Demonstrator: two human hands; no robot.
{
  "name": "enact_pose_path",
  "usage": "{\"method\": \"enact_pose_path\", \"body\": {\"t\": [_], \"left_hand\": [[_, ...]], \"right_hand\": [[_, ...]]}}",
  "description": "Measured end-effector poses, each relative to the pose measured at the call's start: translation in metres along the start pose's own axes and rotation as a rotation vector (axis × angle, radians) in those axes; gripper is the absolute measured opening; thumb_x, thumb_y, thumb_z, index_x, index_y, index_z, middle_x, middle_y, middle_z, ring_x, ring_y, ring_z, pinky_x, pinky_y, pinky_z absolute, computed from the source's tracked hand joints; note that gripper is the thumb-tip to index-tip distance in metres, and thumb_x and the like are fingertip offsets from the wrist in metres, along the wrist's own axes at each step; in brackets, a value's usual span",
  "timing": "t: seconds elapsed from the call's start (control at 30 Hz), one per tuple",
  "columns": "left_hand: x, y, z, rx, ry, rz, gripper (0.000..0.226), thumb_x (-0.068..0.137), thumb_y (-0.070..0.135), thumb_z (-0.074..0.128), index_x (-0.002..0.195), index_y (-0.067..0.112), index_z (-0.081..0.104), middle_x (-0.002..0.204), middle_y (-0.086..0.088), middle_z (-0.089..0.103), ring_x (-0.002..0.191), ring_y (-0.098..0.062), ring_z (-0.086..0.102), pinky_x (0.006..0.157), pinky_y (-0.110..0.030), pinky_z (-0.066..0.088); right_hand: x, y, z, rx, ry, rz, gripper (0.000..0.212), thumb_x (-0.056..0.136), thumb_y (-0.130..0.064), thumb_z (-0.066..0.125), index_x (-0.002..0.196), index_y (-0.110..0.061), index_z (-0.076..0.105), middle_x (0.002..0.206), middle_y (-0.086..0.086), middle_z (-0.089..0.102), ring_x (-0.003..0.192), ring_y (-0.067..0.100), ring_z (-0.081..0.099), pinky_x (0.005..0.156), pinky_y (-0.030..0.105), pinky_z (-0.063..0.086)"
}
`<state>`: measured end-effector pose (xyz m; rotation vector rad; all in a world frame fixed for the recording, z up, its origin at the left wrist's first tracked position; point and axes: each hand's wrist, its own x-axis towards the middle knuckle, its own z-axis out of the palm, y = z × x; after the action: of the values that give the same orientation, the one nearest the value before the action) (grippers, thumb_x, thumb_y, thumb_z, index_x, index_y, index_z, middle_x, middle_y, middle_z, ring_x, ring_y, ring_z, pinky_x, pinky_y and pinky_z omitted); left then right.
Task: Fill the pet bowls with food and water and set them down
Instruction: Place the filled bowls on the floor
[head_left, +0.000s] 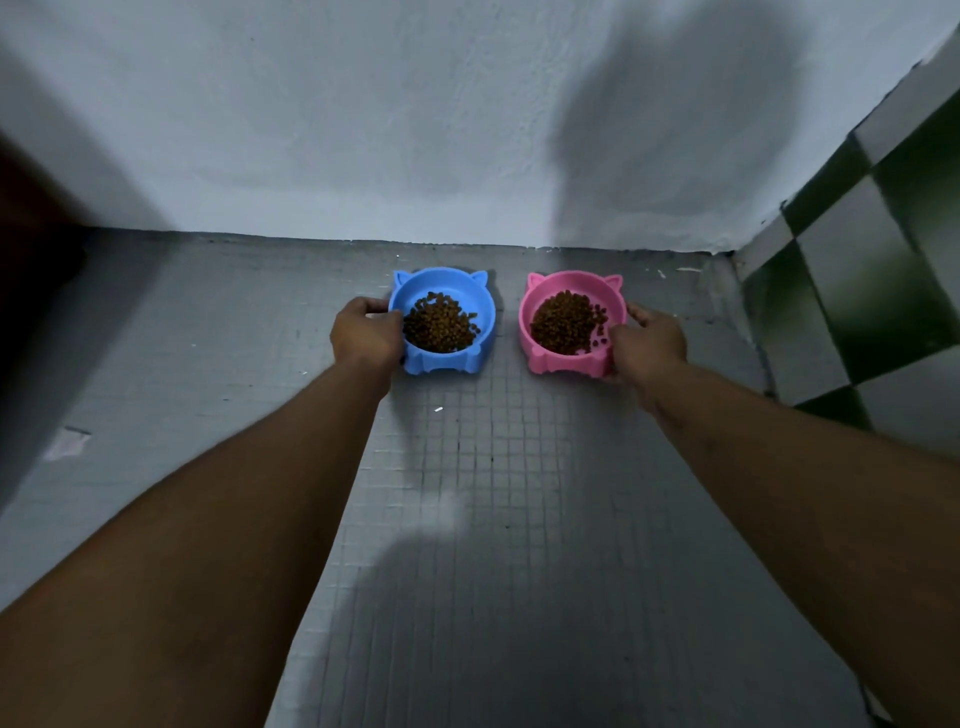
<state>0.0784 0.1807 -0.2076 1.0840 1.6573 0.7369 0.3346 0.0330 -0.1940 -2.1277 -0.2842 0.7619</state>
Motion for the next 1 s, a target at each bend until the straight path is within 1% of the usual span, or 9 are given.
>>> {"method": "enact_pose_path", "body": {"t": [0.1, 0.2, 0.3, 0.43, 0.53, 0.7, 0.8, 0.87, 1.0], "left_hand": [[0.002, -0.003, 0.003, 0.009, 0.02, 0.023, 0.009, 0.082, 0.02, 0.07, 0.077, 0.026, 0.065, 0.091, -0.01, 0.073, 0.084, -0.03, 0.072, 0.077, -0.05, 0.063], [0.004, -0.002, 0.004, 0.039, 0.066, 0.071, 0.004, 0.084, 0.025, 0.072, 0.085, 0.025, 0.068, 0.091, -0.007, 0.073, 0.084, -0.026, 0.072, 0.079, -0.044, 0.063], [0.008, -0.004, 0.002, 0.139, 0.056, 0.1, 0.016, 0.082, 0.029, 0.08, 0.093, 0.019, 0.075, 0.088, -0.004, 0.073, 0.08, -0.022, 0.072, 0.079, -0.037, 0.062], [0.01, -0.003, -0.003, 0.206, 0.032, 0.081, 0.019, 0.074, 0.028, 0.088, 0.084, 0.019, 0.076, 0.088, -0.009, 0.076, 0.076, -0.027, 0.075, 0.076, -0.042, 0.064], [0.011, 0.0, -0.006, 0.237, 0.024, 0.085, 0.025, 0.073, 0.023, 0.088, 0.095, 0.016, 0.078, 0.096, -0.01, 0.076, 0.083, -0.027, 0.075, 0.081, -0.04, 0.063], [0.011, 0.001, -0.005, 0.228, 0.011, 0.096, 0.028, 0.079, 0.017, 0.081, 0.106, 0.012, 0.077, 0.105, -0.011, 0.075, 0.093, -0.025, 0.073, 0.087, -0.037, 0.062], [0.005, 0.005, -0.007, 0.286, 0.029, 0.113, 0.029, 0.084, 0.022, 0.076, 0.111, 0.01, 0.075, 0.112, -0.011, 0.074, 0.101, -0.026, 0.071, 0.092, -0.034, 0.058], [-0.007, 0.015, -0.011, 0.349, 0.035, 0.147, 0.03, 0.087, 0.025, 0.072, 0.114, 0.011, 0.074, 0.115, -0.011, 0.073, 0.106, -0.027, 0.07, 0.093, -0.03, 0.055], [-0.053, 0.052, -0.027, 0.486, -0.073, 0.302, 0.033, 0.09, 0.026, 0.065, 0.122, 0.017, 0.067, 0.113, -0.007, 0.073, 0.104, -0.022, 0.068, 0.079, -0.022, 0.043]], "right_hand": [[0.006, 0.004, 0.002, 0.009, 0.017, 0.007, 0.047, 0.094, -0.009, 0.057, 0.136, -0.03, 0.058, 0.121, 0.003, 0.07, 0.082, 0.024, 0.073, 0.064, 0.048, 0.063], [0.011, 0.009, 0.006, -0.002, 0.035, 0.0, 0.045, 0.094, -0.01, 0.057, 0.134, -0.031, 0.06, 0.12, 0.0, 0.069, 0.082, 0.025, 0.073, 0.064, 0.047, 0.063], [0.008, 0.014, 0.011, -0.028, 0.065, -0.012, 0.043, 0.092, -0.012, 0.063, 0.133, -0.028, 0.062, 0.122, 0.003, 0.069, 0.088, 0.026, 0.072, 0.071, 0.047, 0.063], [0.012, 0.01, 0.017, 0.019, 0.11, 0.033, 0.053, 0.085, -0.002, 0.07, 0.135, -0.018, 0.059, 0.134, 0.01, 0.062, 0.107, 0.033, 0.068, 0.084, 0.053, 0.06], [0.01, 0.008, 0.019, 0.036, 0.123, 0.051, 0.052, 0.085, 0.002, 0.068, 0.134, -0.014, 0.059, 0.136, 0.012, 0.06, 0.114, 0.034, 0.064, 0.09, 0.053, 0.058], [0.008, 0.012, 0.018, -0.019, 0.144, 0.012, 0.053, 0.084, -0.015, 0.073, 0.135, -0.016, 0.059, 0.136, 0.012, 0.061, 0.116, 0.033, 0.063, 0.094, 0.053, 0.055], [-0.011, 0.002, 0.01, -0.093, 0.145, -0.018, 0.046, 0.092, -0.021, 0.064, 0.138, -0.015, 0.056, 0.138, 0.01, 0.059, 0.12, 0.029, 0.061, 0.104, 0.038, 0.049], [-0.018, -0.005, 0.001, -0.15, 0.138, -0.031, 0.042, 0.096, -0.017, 0.058, 0.138, -0.014, 0.054, 0.14, 0.01, 0.057, 0.123, 0.025, 0.057, 0.099, 0.025, 0.043], [-0.058, -0.042, -0.015, -0.191, 0.106, -0.071, 0.038, 0.098, -0.017, 0.057, 0.136, -0.014, 0.054, 0.138, 0.009, 0.057, 0.11, 0.02, 0.059, 0.079, 0.02, 0.039]]}}
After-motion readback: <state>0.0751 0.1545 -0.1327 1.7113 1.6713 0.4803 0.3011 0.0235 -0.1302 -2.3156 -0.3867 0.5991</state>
